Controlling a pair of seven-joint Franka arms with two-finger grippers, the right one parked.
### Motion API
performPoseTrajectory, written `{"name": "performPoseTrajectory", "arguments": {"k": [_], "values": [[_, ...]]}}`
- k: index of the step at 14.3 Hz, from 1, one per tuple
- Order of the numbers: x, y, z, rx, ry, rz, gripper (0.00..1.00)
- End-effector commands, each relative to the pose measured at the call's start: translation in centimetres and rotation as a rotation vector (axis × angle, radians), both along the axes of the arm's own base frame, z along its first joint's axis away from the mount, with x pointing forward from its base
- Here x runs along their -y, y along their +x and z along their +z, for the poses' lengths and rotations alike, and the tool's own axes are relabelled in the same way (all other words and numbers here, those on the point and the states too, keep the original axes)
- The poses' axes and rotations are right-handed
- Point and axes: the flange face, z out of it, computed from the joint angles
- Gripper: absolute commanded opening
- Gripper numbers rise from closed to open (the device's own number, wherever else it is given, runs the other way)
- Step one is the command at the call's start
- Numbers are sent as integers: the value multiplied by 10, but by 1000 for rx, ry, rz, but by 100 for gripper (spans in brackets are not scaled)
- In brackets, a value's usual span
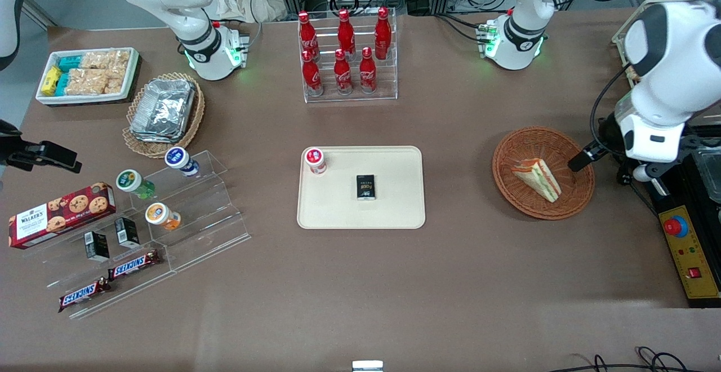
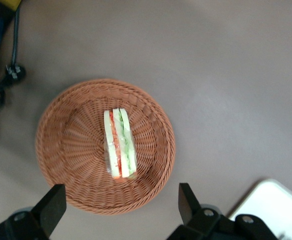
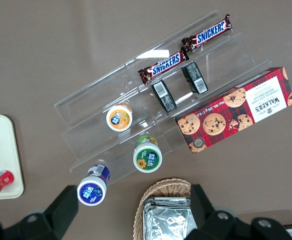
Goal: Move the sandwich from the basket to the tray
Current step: 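Move the left gripper over the sandwich in the wicker basket, then lower the left gripper and close it on the sandwich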
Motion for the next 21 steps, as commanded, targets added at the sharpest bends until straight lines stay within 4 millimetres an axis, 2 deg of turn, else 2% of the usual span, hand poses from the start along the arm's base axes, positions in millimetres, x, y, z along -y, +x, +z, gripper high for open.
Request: {"name": "performPoseTrajectory", "arguments": {"k": [1, 6, 7, 9, 12, 17, 21], "values": [[-2, -29, -32, 12, -5, 121, 100], [-7, -43, -110, 21, -15, 197, 100], [-17, -42, -123, 25, -18, 222, 100], [-18, -37, -144, 38, -27, 279, 100], [-15, -35, -165, 38, -30, 295, 100], [-6, -32, -184, 39, -35, 300, 100], [-6, -40, -199, 7, -20, 277, 100]]}}
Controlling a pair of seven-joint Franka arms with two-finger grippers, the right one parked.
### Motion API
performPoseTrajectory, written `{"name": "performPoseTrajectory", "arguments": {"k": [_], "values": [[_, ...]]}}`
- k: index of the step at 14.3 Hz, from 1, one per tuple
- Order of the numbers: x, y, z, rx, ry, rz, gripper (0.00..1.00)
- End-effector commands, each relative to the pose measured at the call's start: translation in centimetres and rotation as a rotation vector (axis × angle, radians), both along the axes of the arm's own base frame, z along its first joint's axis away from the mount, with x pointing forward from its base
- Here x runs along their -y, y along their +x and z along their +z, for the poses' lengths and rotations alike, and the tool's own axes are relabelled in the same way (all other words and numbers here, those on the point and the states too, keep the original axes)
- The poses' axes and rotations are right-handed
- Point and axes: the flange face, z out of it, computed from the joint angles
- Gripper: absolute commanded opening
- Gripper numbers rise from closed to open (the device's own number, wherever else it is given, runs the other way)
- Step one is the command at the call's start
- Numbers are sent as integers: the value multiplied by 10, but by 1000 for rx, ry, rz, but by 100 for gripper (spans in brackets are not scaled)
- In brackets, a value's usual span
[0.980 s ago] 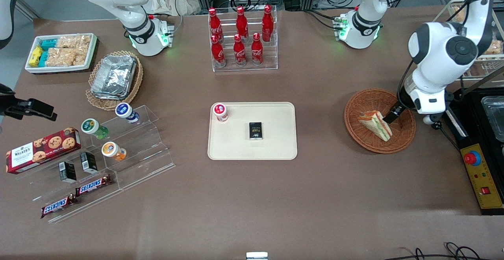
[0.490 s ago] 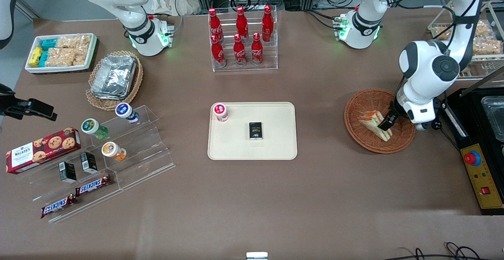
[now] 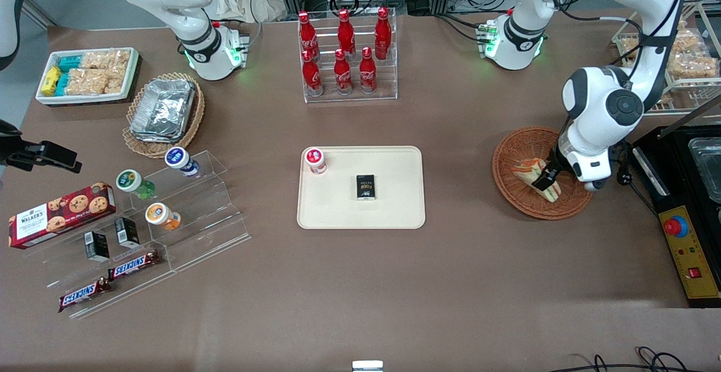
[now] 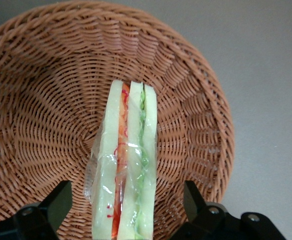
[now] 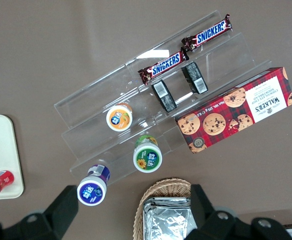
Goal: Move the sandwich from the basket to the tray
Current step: 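Lower the left gripper and close it on the sandwich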
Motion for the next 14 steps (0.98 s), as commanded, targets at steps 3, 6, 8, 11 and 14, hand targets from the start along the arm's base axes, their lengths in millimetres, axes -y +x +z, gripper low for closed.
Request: {"name": "performPoseTrajectory", "arguments": {"k": [3, 6, 8, 11, 14], "values": [[2, -8, -14, 15, 8, 8, 64], [4, -7, -33, 24, 6, 1, 7], [9, -6, -30, 35, 6, -23, 0], [9, 2, 3, 8, 13, -101, 0], [4, 25, 61, -29, 20, -197, 0]]}}
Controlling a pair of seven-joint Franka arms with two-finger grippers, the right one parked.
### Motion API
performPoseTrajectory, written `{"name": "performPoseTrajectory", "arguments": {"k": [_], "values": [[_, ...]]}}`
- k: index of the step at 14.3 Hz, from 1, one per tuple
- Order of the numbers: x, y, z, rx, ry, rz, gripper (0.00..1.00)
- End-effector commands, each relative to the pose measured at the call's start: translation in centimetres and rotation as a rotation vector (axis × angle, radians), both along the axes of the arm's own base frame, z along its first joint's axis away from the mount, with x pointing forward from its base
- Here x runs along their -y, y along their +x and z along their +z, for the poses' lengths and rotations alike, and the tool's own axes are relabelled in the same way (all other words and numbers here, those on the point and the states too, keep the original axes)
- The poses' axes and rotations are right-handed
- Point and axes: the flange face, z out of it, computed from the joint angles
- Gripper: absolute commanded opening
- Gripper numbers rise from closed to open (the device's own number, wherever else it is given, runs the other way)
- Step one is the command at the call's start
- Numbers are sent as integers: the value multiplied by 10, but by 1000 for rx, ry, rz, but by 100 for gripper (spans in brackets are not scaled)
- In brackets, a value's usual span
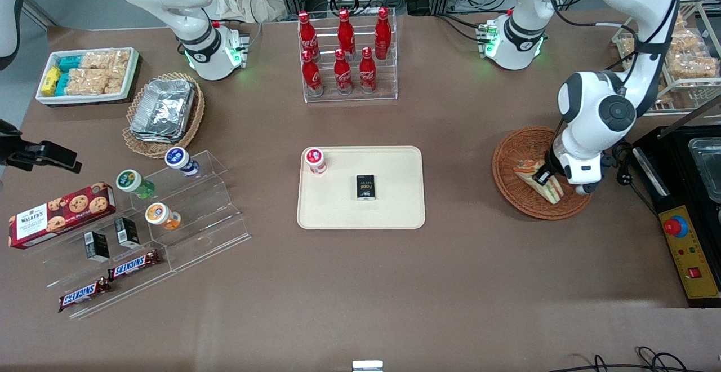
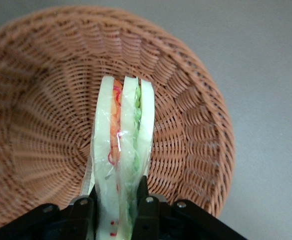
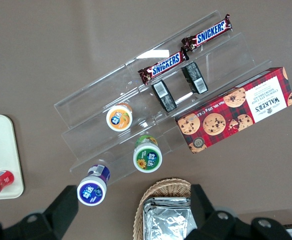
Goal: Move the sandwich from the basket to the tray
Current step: 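Lift the sandwich out of the basket with the left gripper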
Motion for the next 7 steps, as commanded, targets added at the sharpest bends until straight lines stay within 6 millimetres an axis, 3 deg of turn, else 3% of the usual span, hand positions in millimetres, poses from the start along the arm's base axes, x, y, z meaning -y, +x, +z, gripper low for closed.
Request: {"name": "performPoseTrajectory", "arguments": {"k": [1, 5, 7], "values": [[0, 26, 71, -17, 16, -59, 0], [8, 62, 178, -75, 9, -261, 0], [36, 73, 223, -95, -22, -516, 0]]}}
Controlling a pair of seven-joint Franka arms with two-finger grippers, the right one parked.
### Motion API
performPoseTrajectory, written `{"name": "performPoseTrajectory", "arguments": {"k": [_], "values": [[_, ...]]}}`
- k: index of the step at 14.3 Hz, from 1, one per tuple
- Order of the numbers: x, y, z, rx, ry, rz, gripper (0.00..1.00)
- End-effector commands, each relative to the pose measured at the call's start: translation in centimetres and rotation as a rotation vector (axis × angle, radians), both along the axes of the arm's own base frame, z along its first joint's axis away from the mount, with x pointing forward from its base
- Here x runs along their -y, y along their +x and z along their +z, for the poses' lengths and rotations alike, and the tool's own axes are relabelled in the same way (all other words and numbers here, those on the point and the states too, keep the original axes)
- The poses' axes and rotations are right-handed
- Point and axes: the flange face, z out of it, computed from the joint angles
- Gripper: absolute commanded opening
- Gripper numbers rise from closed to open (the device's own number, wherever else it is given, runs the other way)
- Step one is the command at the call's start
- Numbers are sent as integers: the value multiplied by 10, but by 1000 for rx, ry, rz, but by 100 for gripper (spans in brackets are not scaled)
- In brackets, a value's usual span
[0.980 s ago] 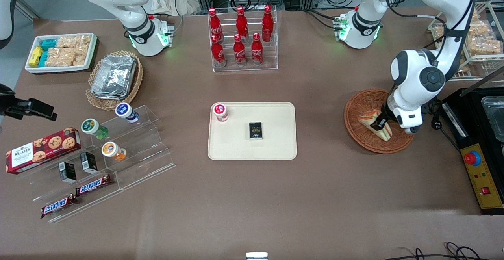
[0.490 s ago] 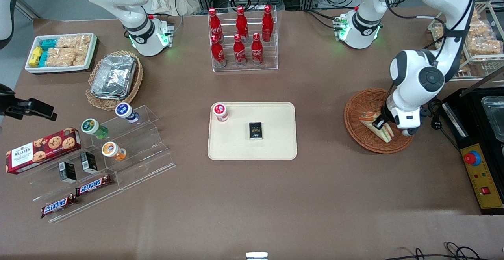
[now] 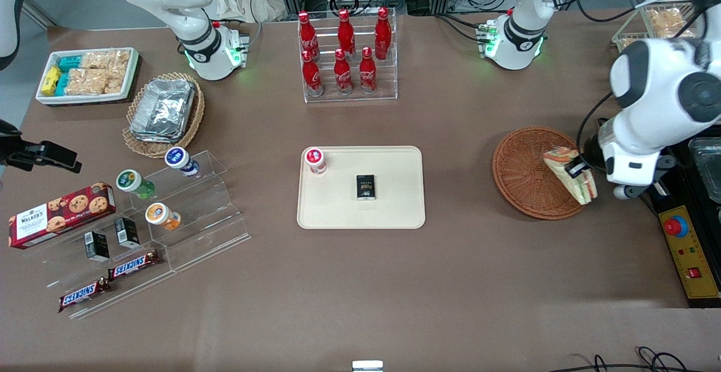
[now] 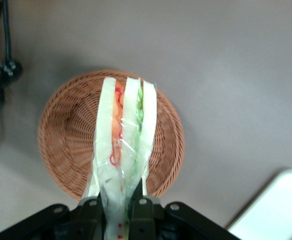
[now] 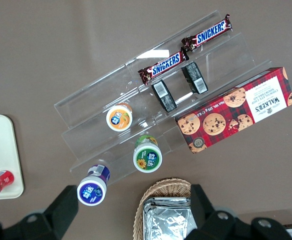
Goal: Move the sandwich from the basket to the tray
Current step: 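Lift the sandwich out of the basket with the left gripper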
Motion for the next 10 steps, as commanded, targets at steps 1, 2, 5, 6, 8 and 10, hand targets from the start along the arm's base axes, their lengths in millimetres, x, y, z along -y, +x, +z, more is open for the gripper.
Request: {"name": "performPoseTrajectory", "arguments": {"k": [1, 2, 5, 6, 8, 10], "values": [[41, 22, 48, -52, -34, -269, 0], [71, 23, 61, -55, -59, -283, 0], [144, 17, 63, -9, -144, -288, 0], [173, 15, 49, 11, -165, -328, 0], [238, 7, 13, 48, -198, -391, 0], [293, 0, -33, 59, -218, -411, 0]]}}
